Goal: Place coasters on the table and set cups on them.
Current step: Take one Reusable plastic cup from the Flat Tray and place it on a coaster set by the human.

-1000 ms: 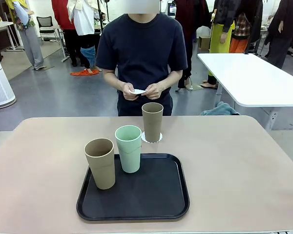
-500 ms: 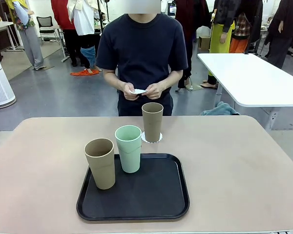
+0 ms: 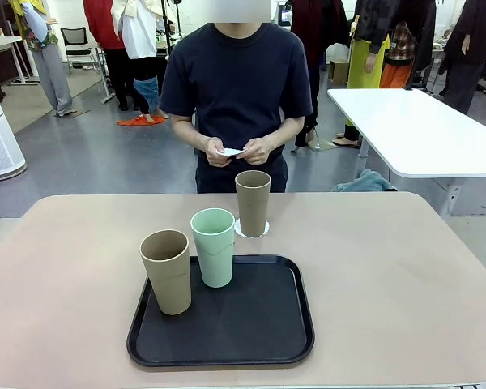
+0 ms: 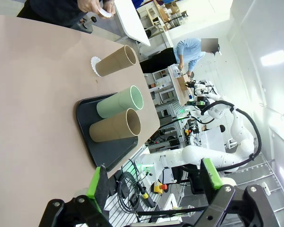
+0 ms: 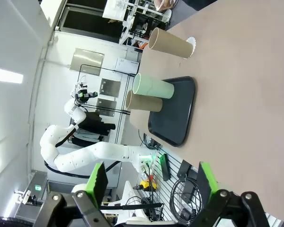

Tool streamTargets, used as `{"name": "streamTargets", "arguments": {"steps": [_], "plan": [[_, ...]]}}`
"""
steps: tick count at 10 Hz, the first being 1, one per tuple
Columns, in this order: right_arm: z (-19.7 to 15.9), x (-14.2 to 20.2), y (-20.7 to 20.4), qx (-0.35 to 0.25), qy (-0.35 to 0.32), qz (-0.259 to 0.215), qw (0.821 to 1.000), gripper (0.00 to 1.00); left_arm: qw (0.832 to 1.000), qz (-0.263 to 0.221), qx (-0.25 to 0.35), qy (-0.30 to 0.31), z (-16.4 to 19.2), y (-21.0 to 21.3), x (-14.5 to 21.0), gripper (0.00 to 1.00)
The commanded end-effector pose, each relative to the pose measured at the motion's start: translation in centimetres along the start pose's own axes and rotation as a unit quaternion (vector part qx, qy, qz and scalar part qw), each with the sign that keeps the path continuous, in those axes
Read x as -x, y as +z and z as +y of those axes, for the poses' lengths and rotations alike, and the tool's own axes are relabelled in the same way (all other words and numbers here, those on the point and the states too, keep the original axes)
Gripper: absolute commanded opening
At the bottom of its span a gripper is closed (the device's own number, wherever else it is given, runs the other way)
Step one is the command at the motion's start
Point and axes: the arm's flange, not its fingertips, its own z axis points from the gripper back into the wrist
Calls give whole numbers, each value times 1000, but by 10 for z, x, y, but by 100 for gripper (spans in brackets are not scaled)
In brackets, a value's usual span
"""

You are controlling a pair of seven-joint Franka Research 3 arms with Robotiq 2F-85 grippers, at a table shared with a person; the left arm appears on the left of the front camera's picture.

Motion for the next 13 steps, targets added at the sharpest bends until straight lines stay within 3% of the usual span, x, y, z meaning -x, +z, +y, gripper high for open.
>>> {"name": "streamTargets", "arguments": {"steps": [1,13], "plan": [[-1,0,0,-1,-3,1,1000,100,1000,-4,7,-2,-2,1,0,100],[-1,0,0,-1,-3,1,1000,100,1000,-4,7,-2,-2,1,0,100]]}}
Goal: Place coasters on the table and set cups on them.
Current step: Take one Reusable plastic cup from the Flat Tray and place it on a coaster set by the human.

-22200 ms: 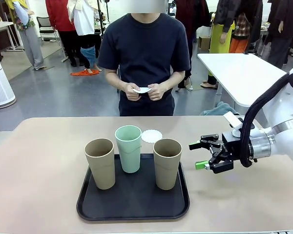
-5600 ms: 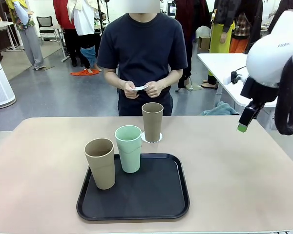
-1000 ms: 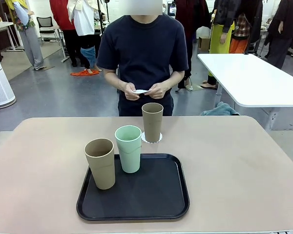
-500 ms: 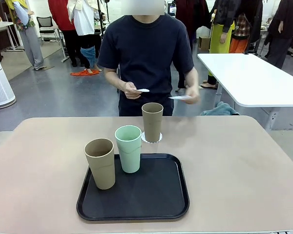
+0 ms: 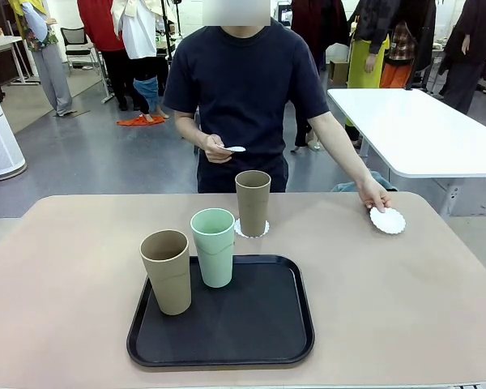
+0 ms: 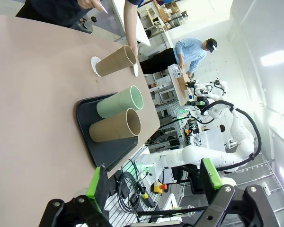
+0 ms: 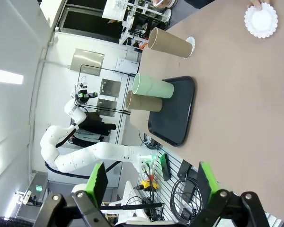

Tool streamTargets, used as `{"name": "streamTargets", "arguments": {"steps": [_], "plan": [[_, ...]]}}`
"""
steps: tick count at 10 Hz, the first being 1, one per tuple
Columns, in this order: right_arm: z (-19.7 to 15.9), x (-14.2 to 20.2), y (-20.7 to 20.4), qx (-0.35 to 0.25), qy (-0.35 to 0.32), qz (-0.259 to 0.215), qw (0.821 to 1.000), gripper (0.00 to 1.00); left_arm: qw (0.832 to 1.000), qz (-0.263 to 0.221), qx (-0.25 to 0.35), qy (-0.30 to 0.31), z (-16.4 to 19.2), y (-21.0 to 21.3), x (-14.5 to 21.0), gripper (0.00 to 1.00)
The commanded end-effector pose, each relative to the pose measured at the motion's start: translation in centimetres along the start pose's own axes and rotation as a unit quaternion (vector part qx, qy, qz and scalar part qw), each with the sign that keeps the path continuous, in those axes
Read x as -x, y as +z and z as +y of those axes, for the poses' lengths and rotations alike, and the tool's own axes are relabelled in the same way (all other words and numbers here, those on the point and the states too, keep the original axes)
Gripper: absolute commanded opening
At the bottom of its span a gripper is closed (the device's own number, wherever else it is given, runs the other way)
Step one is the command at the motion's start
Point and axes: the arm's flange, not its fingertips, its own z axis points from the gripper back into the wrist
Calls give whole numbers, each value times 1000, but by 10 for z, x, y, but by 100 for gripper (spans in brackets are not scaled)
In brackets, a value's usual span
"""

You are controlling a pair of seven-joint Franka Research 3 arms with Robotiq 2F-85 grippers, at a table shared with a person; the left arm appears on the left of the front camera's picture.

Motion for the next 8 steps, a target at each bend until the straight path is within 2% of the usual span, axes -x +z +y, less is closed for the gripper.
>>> {"name": "streamTargets", "arguments": {"steps": [1,8], "plan": [[1,0,1,-1,0,0,1000,100,1000,-4,7,-2,-2,1,0,100],[1,0,1,-1,0,0,1000,100,1000,-4,7,-2,-2,1,0,100]]}}
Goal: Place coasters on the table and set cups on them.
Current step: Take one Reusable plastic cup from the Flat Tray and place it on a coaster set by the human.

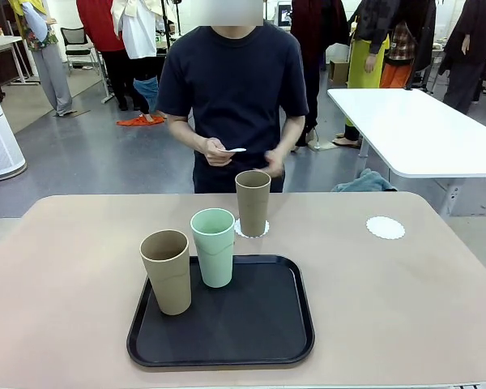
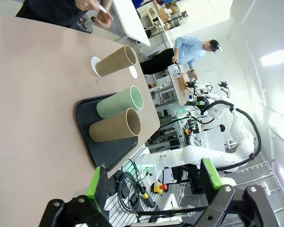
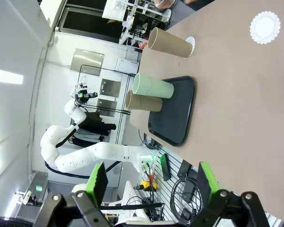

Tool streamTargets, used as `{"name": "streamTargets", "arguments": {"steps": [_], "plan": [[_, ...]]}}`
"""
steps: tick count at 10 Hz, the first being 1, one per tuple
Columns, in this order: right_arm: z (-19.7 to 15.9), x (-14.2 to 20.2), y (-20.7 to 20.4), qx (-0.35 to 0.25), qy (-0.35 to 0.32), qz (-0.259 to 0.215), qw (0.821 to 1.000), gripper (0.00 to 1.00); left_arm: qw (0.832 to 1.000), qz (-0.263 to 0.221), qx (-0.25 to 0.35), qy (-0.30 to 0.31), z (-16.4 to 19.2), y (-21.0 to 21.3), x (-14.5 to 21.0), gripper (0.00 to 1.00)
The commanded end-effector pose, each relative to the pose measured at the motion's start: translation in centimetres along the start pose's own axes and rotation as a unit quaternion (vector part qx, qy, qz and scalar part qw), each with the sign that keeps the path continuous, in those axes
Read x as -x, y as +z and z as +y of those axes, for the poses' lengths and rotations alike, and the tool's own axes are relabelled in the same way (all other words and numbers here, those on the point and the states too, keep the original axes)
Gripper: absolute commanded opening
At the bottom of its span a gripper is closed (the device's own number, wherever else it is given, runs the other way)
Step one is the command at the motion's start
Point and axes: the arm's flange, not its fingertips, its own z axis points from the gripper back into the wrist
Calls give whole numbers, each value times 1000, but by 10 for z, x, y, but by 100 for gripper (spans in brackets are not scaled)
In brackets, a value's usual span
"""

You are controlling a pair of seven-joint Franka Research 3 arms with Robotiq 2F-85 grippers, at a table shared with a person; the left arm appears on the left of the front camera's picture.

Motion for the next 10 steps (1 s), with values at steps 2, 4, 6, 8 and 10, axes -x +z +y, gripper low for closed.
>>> {"name": "streamTargets", "arguments": {"steps": [2,4,6,8,10], "plan": [[1,0,1,-1,0,0,1000,100,1000,-4,7,-2,-2,1,0,100],[1,0,1,-1,0,0,1000,100,1000,-4,7,-2,-2,1,0,100],[1,0,1,-1,0,0,1000,100,1000,-4,7,-2,-2,1,0,100],[0,0,0,0,0,0,1000,100,1000,-4,7,-2,-2,1,0,100],[60,-48,-37,63,24,0,998,100,1000,-4,7,-2,-2,1,0,100]]}}
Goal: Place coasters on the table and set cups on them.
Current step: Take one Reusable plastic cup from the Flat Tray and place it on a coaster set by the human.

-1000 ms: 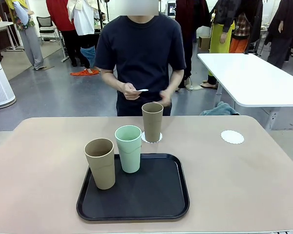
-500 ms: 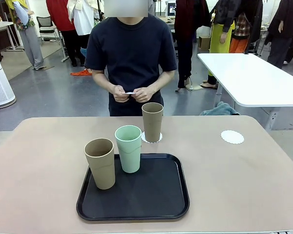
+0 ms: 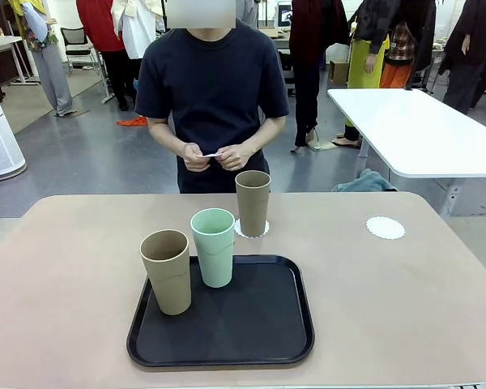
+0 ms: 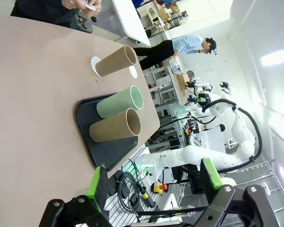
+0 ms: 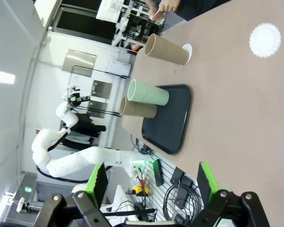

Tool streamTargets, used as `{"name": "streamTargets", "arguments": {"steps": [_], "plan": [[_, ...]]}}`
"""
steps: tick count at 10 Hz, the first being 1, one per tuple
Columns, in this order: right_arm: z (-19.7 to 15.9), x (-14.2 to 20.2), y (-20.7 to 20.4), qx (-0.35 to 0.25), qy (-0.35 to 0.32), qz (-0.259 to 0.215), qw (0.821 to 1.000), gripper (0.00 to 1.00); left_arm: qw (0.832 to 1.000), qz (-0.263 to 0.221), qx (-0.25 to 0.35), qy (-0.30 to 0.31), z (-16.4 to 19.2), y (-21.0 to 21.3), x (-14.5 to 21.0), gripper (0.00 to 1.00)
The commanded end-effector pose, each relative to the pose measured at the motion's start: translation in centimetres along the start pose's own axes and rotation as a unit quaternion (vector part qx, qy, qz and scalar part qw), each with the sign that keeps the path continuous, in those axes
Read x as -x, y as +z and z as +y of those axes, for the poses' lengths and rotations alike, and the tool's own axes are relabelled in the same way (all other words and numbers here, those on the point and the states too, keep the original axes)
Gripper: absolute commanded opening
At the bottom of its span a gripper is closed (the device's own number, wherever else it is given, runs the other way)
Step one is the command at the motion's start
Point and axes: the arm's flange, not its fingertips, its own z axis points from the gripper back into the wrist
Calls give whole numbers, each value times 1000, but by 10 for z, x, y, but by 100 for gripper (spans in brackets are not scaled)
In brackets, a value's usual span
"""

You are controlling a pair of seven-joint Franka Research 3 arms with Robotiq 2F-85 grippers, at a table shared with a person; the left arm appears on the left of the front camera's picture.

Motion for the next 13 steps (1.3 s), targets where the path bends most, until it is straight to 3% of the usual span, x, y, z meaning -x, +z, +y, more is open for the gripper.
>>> {"name": "streamTargets", "arguments": {"steps": [1,3,5,8,9,10,11,13], "plan": [[72,-39,-45,73,42,15,996,100,1000,-4,7,-2,-2,2,0,100],[134,-32,-122,157,150,103,971,100,1000,-4,7,-2,-2,2,0,100],[156,-19,-196,246,263,161,919,100,1000,-4,7,-2,-2,2,0,100],[149,25,-276,298,400,260,827,100,1000,-4,7,-2,-2,2,0,100],[143,30,-289,296,414,258,821,100,1000,-4,7,-2,-2,2,0,100],[138,26,-290,286,403,235,837,100,1000,-4,7,-2,-2,2,0,100],[160,29,-290,292,396,276,826,100,1000,-4,7,-2,-2,2,0,100],[160,29,-290,292,396,276,826,100,1000,-4,7,-2,-2,2,0,100]]}}
